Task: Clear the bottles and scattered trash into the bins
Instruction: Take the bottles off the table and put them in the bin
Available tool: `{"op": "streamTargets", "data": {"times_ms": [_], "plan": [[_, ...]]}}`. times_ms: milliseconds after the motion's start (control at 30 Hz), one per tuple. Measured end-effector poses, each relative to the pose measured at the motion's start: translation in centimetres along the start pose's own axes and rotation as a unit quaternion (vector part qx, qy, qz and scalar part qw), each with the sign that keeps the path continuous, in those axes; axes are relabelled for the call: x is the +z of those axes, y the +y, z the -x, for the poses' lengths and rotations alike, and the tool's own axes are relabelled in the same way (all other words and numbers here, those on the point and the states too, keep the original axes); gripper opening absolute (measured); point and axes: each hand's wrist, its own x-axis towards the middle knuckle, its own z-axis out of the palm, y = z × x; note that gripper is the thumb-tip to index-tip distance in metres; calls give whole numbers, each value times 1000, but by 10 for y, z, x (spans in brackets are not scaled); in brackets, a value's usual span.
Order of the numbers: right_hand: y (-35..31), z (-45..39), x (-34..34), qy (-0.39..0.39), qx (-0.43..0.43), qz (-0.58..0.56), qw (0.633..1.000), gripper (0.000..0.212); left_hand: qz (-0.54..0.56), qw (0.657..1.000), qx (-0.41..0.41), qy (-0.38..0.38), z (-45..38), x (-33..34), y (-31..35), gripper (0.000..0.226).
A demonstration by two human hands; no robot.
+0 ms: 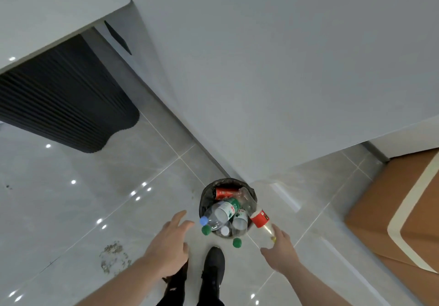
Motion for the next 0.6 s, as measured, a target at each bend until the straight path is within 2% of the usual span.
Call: {"op": "streamTargets", "data": {"times_ms": [100,200,333,467,600], "plan": [[17,-44,9,24,27,-21,999,100,-16,1000,12,3,-27,10,-1,57],[22,-92,19,68,7,-9,998,99,-30,999,25,16,-67,26,-6,56],[26,-146,37,57,-8,12,998,89,-28,999,38,27,-113,46,-14,55],[22,-167,59,52,-41,17,998,74,-34,998,51,22,-130,55,-21,53],[32,-168,66,93,13,-31,995,63,-37,997,61,36,-138,55,-30,53]]}}
